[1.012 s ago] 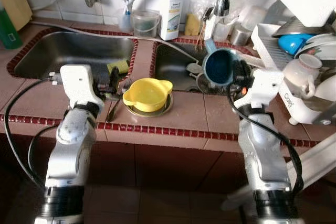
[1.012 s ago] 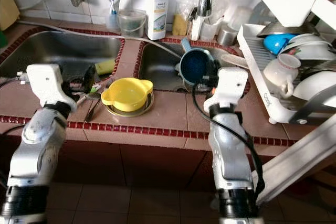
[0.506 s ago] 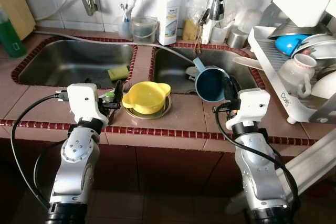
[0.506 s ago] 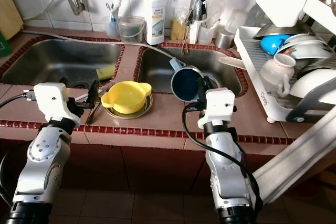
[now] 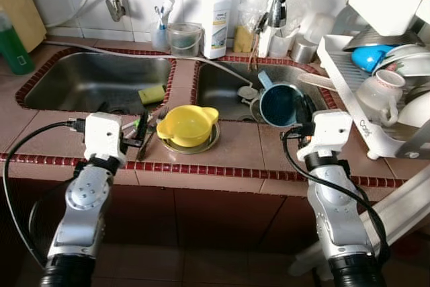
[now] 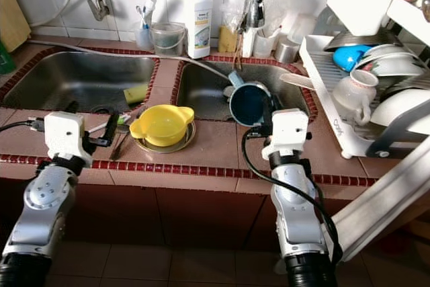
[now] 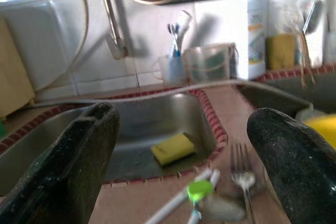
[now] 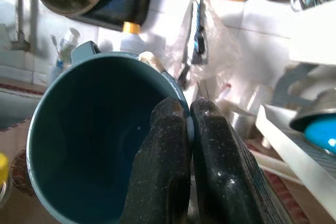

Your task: Kitchen organization

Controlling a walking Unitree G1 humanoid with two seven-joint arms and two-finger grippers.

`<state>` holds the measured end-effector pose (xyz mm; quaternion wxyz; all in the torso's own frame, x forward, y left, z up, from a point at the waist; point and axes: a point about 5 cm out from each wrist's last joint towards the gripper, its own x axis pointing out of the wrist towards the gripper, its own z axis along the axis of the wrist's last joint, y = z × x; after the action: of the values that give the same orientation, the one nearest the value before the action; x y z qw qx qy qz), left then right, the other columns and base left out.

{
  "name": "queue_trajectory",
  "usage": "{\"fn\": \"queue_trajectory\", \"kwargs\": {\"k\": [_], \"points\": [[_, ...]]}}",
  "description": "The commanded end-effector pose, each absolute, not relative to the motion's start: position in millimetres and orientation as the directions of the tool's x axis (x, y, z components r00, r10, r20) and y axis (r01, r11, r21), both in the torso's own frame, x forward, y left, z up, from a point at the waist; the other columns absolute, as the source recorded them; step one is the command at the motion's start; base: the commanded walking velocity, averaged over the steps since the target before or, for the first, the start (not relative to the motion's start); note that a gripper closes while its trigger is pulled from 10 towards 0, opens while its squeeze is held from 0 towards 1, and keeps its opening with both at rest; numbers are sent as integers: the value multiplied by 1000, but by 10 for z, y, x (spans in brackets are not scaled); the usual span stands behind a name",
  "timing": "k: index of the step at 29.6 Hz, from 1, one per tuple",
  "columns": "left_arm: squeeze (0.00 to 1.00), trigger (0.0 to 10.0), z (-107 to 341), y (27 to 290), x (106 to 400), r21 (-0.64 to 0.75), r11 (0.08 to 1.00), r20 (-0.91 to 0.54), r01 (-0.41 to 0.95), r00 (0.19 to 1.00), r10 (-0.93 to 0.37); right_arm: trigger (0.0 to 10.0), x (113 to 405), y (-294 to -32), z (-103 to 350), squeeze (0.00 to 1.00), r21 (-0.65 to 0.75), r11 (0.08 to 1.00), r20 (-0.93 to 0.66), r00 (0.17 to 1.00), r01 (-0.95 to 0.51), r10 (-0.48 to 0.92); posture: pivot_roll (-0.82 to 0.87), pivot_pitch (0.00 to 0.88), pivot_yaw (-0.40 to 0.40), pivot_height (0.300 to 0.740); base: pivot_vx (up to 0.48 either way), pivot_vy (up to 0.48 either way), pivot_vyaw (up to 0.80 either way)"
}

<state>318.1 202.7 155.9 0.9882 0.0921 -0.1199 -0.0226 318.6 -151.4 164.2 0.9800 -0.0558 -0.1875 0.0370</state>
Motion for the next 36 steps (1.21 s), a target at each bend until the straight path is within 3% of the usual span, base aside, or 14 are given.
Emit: {"fn": "queue_trajectory", "kwargs": {"k": [1,16,36], "points": [[0,10000,1663,1942,3191,149,988,267,50,960,-89,10000,3206,-1526,1731,0,-123,991,400,911,-55,101,-75,0,-39,740,0,0,0],[0,10000,1688,1832,3097,112,989,265,102,956,-128,10000,3146,-1597,1764,0,-96,995,425,903,-20,59,-77,0,-28,740,0,0,0],[0,10000,1713,1773,3068,121,980,227,159,957,-183,10000,3064,-1643,1836,0,-70,997,465,885,11,23,-87,0,-9,740,0,299,0]]}}
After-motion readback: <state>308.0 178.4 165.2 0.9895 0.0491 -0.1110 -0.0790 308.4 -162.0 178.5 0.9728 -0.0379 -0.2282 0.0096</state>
